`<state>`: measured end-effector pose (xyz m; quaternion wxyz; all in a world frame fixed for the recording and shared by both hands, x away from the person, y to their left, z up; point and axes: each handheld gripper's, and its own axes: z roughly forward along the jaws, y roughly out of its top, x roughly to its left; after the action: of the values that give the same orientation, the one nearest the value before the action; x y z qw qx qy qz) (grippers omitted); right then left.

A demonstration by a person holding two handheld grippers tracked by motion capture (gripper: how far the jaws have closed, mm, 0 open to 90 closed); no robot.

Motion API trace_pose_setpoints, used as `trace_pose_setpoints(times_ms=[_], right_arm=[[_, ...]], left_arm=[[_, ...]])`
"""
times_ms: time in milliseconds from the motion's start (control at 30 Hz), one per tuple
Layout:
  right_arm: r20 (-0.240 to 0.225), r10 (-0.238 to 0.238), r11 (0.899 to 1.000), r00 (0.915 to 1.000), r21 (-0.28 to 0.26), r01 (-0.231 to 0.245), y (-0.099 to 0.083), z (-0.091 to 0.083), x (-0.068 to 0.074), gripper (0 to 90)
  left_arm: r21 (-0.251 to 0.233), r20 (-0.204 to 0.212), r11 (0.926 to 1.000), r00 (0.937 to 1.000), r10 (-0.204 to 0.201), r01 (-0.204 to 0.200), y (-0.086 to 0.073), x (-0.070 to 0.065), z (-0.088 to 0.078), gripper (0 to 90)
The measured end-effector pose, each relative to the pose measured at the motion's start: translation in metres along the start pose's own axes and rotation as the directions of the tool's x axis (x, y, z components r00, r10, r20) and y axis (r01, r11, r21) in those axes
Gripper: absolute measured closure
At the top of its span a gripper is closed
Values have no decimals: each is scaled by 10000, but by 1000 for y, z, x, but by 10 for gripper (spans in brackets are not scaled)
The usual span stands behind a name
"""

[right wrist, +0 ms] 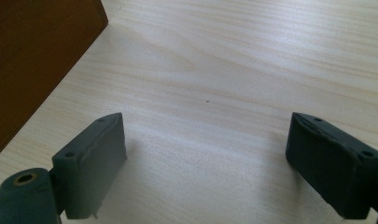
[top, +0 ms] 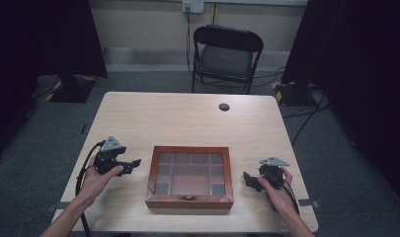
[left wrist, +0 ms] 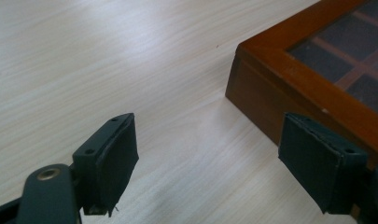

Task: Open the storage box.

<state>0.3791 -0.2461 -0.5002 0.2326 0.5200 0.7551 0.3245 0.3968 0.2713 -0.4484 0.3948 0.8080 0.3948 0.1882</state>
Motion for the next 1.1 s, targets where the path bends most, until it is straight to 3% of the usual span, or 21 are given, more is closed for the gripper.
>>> trace_pose_setpoints(times_ms=[67, 100, 167, 300, 400, 467, 533, 567, 633, 833, 933, 1033, 1100], right_arm=[[-11, 9, 10000, 10000, -4, -9, 0, 0, 0, 116], [-13, 2, 10000, 10000, -1, -2, 0, 0, 0, 116], [-13, 1, 10000, 10000, -1, -1, 0, 0, 0, 116], [-14, -1, 10000, 10000, -2, 1, 0, 0, 0, 116], [-16, -2, 10000, 10000, -3, 2, 0, 0, 0, 116], [-11, -5, 10000, 10000, -1, 5, 0, 0, 0, 116], [-9, -10, 10000, 10000, 0, 10, 0, 0, 0, 116], [-15, -16, 10000, 10000, -1, 16, 0, 0, 0, 116], [-10, -13, 10000, 10000, -1, 13, 0, 0, 0, 116], [-31, -18, 10000, 10000, 5, 18, 0, 0, 0, 116], [-26, -19, 10000, 10000, 5, 19, 0, 0, 0, 116], [-27, -24, 10000, 10000, 4, 24, 0, 0, 0, 116], [-37, -26, 10000, 10000, 7, 26, 0, 0, 0, 116]], left_arm=[[73, 144, 9999, 9998, 138, -140, 2, -4, -1, 192], [346, 392, 9989, 9988, 290, -304, 6, -9, -4, 199], [359, 603, 9992, 9980, 175, -197, 8, -11, -4, 204], [142, 757, 9992, 9965, 349, -361, 12, -21, -6, 228], [27, 1210, 9996, 9922, 290, -296, 19, -30, -8, 250], [-4, 1267, 9995, 9915, 302, -304, 21, -32, -8, 263], [-80, 1766, 9990, 9832, 455, -448, 27, -40, -7, 282], [-101, 1983, 9995, 9796, 317, -303, 29, -43, -5, 286], [-179, 2073, 9990, 9773, 444, -416, 31, -46, -5, 287], [-241, 2959, 9990, 9542, 439, -385, 40, -63, -3, 328], [-230, 3069, 9981, 9497, 619, -576, 43, -70, 0, 316], [-184, 3383, 9994, 9404, 345, -300, 45, -76, 2, 317], [-151, 3246, 9986, 9444, 528, -506, 46, -78, 3, 341]])
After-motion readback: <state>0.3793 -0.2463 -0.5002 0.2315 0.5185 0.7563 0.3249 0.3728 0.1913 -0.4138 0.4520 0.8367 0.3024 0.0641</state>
